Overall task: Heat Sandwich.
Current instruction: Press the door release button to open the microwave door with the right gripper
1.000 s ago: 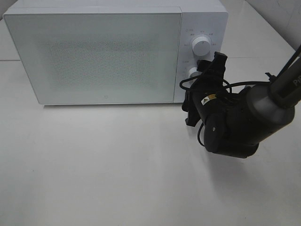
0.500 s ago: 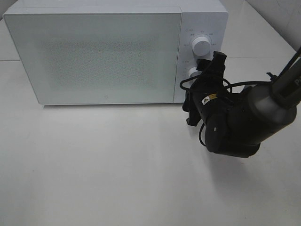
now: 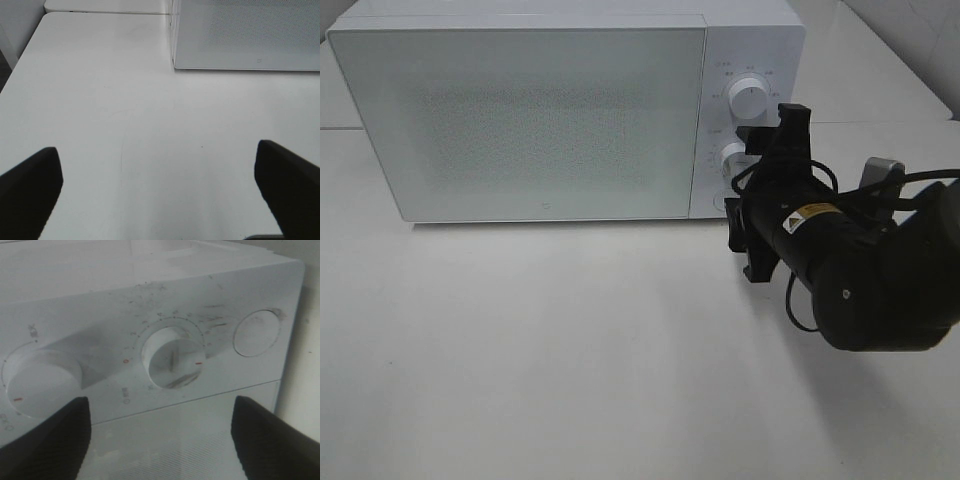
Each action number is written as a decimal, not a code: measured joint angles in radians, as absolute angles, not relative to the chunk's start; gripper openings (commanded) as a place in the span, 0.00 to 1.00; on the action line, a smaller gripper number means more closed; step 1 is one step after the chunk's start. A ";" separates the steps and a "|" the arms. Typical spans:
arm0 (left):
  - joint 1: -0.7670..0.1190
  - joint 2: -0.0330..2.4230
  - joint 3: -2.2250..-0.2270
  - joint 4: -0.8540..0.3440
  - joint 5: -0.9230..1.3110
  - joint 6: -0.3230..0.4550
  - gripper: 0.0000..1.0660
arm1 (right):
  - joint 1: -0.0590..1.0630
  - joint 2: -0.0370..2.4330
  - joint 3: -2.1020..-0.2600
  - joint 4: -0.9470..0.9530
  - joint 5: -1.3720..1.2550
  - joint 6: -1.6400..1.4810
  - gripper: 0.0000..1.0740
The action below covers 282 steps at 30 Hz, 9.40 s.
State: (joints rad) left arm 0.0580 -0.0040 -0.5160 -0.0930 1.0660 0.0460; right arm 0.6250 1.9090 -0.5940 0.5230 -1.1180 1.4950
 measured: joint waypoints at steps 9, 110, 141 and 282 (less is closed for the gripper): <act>0.058 -0.004 -0.516 -0.093 1.066 0.046 0.94 | 0.622 1.746 -0.469 0.450 -0.926 1.274 0.71; 0.058 -0.004 -0.516 -0.093 1.066 0.046 0.94 | 0.056 -0.004 -0.500 -0.014 1.010 0.083 0.71; 0.058 -0.004 -0.516 -0.093 1.066 0.046 0.94 | 0.056 0.201 -0.409 0.000 0.455 0.051 0.71; 0.058 -0.004 -0.516 -0.093 1.066 0.046 0.94 | 0.757 1.783 -0.355 0.749 -1.050 1.469 0.00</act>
